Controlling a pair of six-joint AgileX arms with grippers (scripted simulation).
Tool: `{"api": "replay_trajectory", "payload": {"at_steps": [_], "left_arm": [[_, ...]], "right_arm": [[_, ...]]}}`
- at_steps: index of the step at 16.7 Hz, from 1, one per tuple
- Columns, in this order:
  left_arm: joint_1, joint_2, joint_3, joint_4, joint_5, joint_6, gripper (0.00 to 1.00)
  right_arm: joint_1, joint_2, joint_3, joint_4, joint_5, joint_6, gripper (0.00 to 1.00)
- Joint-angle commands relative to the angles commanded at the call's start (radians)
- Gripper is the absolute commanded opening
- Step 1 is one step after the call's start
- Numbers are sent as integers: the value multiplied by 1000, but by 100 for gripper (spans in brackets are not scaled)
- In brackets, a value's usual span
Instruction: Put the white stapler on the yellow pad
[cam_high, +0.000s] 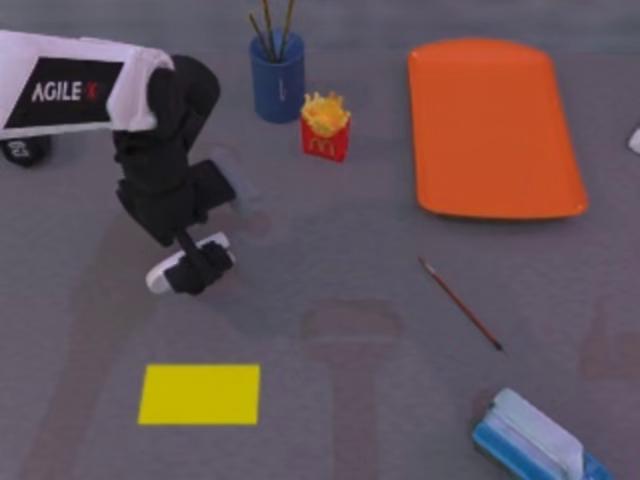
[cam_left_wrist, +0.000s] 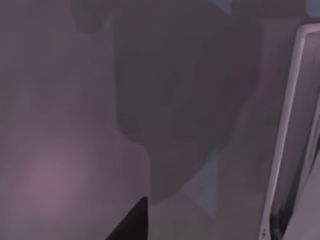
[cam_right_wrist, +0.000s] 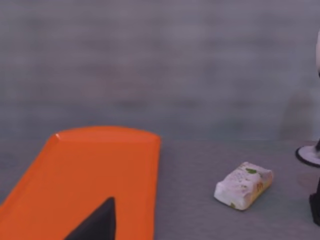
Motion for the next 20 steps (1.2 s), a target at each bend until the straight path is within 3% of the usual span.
{"api": "replay_trajectory", "payload": {"at_steps": [8, 20], "left_arm": [[0, 0, 0, 0, 0, 0, 2], [0, -12, 34, -40, 0, 5, 0]], "right_arm": [[0, 0, 0, 0, 0, 0, 100], [0, 0, 0, 0, 0, 0, 100]]}}
